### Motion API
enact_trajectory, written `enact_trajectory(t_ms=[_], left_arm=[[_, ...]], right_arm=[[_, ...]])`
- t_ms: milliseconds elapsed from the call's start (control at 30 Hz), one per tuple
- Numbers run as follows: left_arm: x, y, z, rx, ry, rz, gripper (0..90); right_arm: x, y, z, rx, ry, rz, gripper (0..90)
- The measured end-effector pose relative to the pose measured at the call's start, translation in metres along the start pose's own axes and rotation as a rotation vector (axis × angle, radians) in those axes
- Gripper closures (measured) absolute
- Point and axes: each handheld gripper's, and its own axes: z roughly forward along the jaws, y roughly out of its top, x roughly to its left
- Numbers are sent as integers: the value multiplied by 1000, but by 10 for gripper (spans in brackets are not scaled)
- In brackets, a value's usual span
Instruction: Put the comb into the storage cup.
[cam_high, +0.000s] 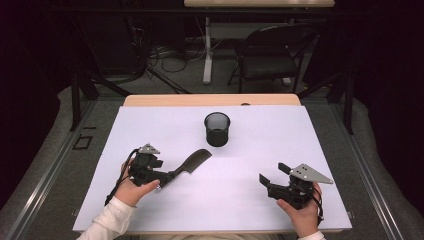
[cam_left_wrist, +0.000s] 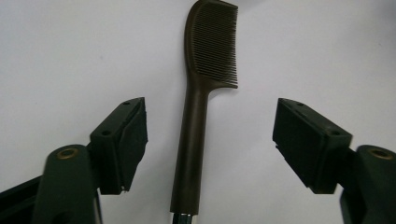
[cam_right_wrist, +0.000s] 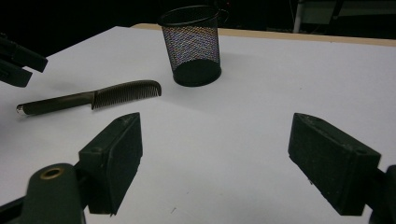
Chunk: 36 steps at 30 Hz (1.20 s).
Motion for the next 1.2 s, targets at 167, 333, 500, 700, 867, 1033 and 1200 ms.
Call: enact_trajectory(t_ms=[167,333,500,700,867,1033,1200], left_arm=[[1,4,3,32,22,30,156],[1,6,7,67,27,38,130],[4,9,12,88,19,8,36],[4,14,13,104,27,29,3],[2,15,16,136,61,87,3],[2,17,18,164,65,109,3],[3,20,21,223,65,125,5]], right_arm=[[0,0,0,1,2,3,177],[0,0,1,2,4,4,177],[0,-1,1,3,5,4,177],[0,-1,1,6,6,3,177],[0,-1,2,6,7,4,177],[0,-1,2,6,7,5,177],[0,-1,2,13,7,2,177]])
